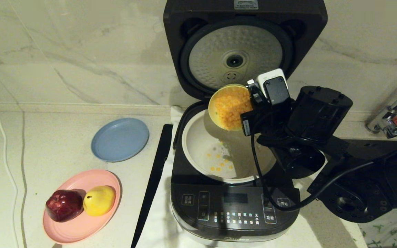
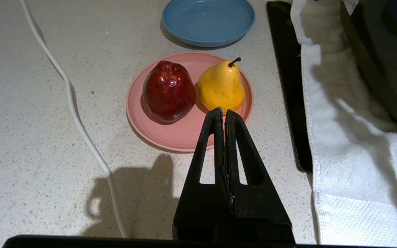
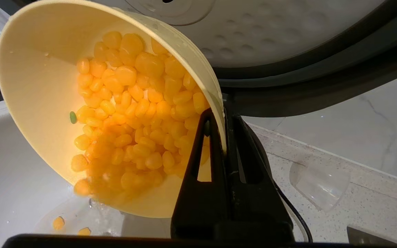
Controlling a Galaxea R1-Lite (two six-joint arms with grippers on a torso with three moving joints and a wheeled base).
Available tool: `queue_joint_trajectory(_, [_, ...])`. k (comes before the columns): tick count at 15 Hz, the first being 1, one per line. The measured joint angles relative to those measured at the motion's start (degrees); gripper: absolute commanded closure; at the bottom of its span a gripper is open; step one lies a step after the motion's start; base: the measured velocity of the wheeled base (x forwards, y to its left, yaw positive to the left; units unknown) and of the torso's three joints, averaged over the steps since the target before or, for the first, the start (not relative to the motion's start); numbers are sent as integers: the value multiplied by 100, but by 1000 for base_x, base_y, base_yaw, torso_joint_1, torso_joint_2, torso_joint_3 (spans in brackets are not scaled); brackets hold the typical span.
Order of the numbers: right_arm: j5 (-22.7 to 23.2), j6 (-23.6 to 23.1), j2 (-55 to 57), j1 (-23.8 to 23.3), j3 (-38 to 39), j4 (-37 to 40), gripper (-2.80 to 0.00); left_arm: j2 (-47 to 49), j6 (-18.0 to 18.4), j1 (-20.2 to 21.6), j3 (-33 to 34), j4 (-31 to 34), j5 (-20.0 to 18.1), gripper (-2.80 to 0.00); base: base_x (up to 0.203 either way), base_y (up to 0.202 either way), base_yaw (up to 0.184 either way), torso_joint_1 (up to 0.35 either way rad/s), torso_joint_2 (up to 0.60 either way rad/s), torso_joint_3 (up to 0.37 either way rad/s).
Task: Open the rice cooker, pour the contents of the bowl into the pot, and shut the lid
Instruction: Pour the water from the bowl into the rice cooker
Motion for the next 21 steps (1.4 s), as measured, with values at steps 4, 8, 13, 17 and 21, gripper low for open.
queue_joint_trajectory(4, [-6, -7, -17, 2, 100, -18, 0, -1, 2, 0, 0, 0, -1, 0, 0, 0, 0, 0, 0, 0])
queue_joint_trajectory(8, [0, -185, -55, 27, 185, -46, 0, -2, 2, 0, 0, 2, -1, 0, 0, 0, 0, 0, 0, 0])
queue_joint_trajectory(13, [-27, -326, -72, 82, 308, -229, 0, 0, 0, 0, 0, 0, -1, 0, 0, 0, 0, 0, 0, 0])
queue_joint_trajectory(17, [-76, -472, -33, 118, 387, -355, 0, -2, 0, 0, 0, 0, -1, 0, 0, 0, 0, 0, 0, 0])
queue_joint_trajectory(21, [-105, -496, -18, 112, 243, -360, 0, -2, 0, 0, 0, 0, -1, 0, 0, 0, 0, 0, 0, 0])
